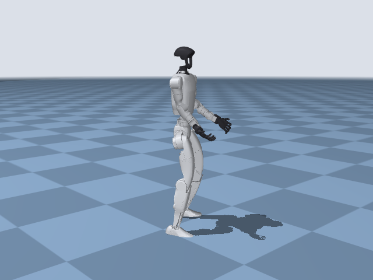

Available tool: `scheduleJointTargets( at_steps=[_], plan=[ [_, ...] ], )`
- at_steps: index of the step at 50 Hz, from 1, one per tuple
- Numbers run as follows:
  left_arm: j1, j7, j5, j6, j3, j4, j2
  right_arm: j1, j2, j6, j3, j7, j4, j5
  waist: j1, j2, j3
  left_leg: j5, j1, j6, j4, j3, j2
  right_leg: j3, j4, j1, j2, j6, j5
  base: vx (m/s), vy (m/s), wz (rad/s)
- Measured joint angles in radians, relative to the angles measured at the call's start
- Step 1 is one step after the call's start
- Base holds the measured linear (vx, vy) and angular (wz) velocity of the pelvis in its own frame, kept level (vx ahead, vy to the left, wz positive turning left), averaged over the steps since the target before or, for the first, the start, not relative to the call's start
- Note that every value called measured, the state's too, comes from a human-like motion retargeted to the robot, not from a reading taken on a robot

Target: Dance

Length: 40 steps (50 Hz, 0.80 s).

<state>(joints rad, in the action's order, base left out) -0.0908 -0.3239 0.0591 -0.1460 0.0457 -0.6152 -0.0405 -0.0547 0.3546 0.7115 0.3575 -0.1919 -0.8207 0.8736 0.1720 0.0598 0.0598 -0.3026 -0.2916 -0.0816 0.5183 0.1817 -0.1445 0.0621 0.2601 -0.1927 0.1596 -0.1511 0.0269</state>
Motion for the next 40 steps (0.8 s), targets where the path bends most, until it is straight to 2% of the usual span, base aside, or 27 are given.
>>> scheduleJointTargets(
  at_steps=[2,5,10,13,17,20,22,24,25,28,30,33,35,38,40],
  plan=[
    [-0.044,0.115,0.064,-0.07,-0.002,0.117,0.023,0.014,-0.042,0.019,-0.029,0.041,0.165,-0.072,0.018,0.004,0.008,0.014,-0.006,0.006,-0.02,-0.003,0.026,0.02,-0.006,-0.002,0.014,0.007,-0.003,0.15,0.12,0.46],
    [-0.124,0.201,0.051,-0.092,0.029,0.27,0.075,0.032,-0.106,-0.034,-0.032,0.071,0.404,-0.21,0.011,0.006,0.016,0.027,-0.003,0.02,-0.035,-0.012,0.045,0.045,-0.029,0.023,0.022,0.008,-0.009,0.32,-0.01,0.43],
    [-0.241,0.137,0.034,-0.106,0.179,0.405,0.072,0.059,-0.207,-0.108,-0.006,0.108,0.634,-0.241,-0.013,-0.027,-0.009,0.026,0.02,0.025,-0.026,-0.032,0.063,0.077,-0.075,0.091,0.039,-0.003,-0.022,0.29,-0.08,0.35],
    [-0.222,0.099,-0.003,-0.121,0.228,0.391,0.058,0.091,-0.241,-0.098,0.014,0.132,0.661,-0.227,-0.012,-0.046,-0.015,0.01,0.005,0.017,0.012,-0.052,0.052,0.086,-0.089,0.108,0.039,-0.014,-0.022,0.26,-0.13,0.2],
    [-0.13,0.066,-0.113,-0.134,0.223,0.194,0.074,0.129,-0.226,-0.08,0.066,0.164,0.536,-0.29,-0.01,-0.058,0.002,-0.031,-0.068,-0.008,0.128,-0.112,0.038,0.109,-0.102,0.112,0.028,-0.033,-0.021,0.17,-0.08,0.32],
    [-0.061,0.02,-0.273,-0.027,0.175,-0.055,0.116,0.142,-0.199,-0.058,0.141,0.203,0.313,-0.368,-0.043,-0.066,-0.004,-0.023,-0.122,-0.005,0.226,-0.213,0.056,0.13,-0.098,0.12,0.033,-0.052,-0.027,0.1,-0.01,0.4],
    [-0.018,-0.077,-0.334,0.051,0.131,-0.175,0.124,0.129,-0.207,-0.035,0.175,0.268,0.108,-0.425,-0.084,-0.076,-0.031,-0.008,-0.113,-0.008,0.248,-0.316,0.11,0.127,-0.075,0.126,0.051,-0.056,-0.024,0.1,0.11,0.11],
    [0.018,-0.112,-0.302,0.068,0.1,-0.222,0.124,0.121,-0.214,-0.04,0.162,0.291,-0.037,-0.457,-0.13,-0.083,-0.064,-0.004,-0.075,-0.009,0.231,-0.378,0.169,0.108,-0.044,0.124,0.079,-0.055,-0.02,0.07,0.26,-0.19],
    [0.031,-0.103,-0.27,0.054,0.089,-0.229,0.121,0.124,-0.216,-0.037,0.142,0.271,-0.083,-0.474,-0.155,-0.084,-0.079,-0.008,-0.055,-0.003,0.214,-0.384,0.192,0.097,-0.029,0.121,0.093,-0.053,-0.018,0.08,0.33,-0.29],
    [0.064,0.026,-0.149,-0.04,0.092,-0.153,0.083,0.141,-0.244,0.028,0.014,0.178,-0.086,-0.602,-0.193,-0.075,-0.116,-0.017,0.014,0.115,0.138,-0.258,0.212,0.082,0.012,0.12,0.13,-0.035,-0.013,0.14,0.38,-0.08],
    [0.098,0.167,-0.106,-0.108,0.075,-0.064,0.063,0.127,-0.244,0.058,-0.087,0.158,-0.041,-0.679,-0.173,-0.05,-0.129,0.021,0.056,0.127,0.078,-0.252,0.221,0.091,0.024,0.125,0.133,-0.01,-0.025,0.14,0.36,0.02],
    [0.121,0.338,-0.086,-0.242,0.035,0.111,0.06,0.063,-0.235,0.183,-0.262,0.1,0.09,-0.734,-0.183,-0.043,-0.14,0.082,0.077,0.154,0.006,-0.186,0.251,0.022,0.02,0.083,0.152,0.027,-0.071,-0.03,0.41,-0.9],
    [0.119,0.415,-0.114,-0.294,0.016,0.223,0.049,-0.004,-0.245,0.233,-0.382,0.09,0.179,-0.728,-0.207,-0.034,-0.14,0.112,0.111,0.163,-0.074,-0.122,0.252,-0.002,0.032,0.032,0.161,0.047,-0.112,-0.1,0.39,-1.42],
    [0.1,0.462,-0.185,-0.279,-0.013,0.374,0.037,-0.122,-0.269,0.262,-0.544,0.078,0.297,-0.752,-0.277,-0.028,-0.141,0.14,0.137,0.161,-0.157,-0.075,0.276,0.091,0.092,-0.024,0.19,0.098,-0.113,-0.06,0.4,-2.09],
    [0.071,0.452,-0.224,-0.227,-0.054,0.488,0.03,-0.209,-0.28,0.238,-0.616,0.091,0.37,-0.813,-0.309,-0.032,-0.135,0.155,0.14,0.16,-0.207,-0.022,0.279,0.081,0.157,-0.055,0.169,0.099,-0.093,-0.02,0.29,-2.05]
  ],
)
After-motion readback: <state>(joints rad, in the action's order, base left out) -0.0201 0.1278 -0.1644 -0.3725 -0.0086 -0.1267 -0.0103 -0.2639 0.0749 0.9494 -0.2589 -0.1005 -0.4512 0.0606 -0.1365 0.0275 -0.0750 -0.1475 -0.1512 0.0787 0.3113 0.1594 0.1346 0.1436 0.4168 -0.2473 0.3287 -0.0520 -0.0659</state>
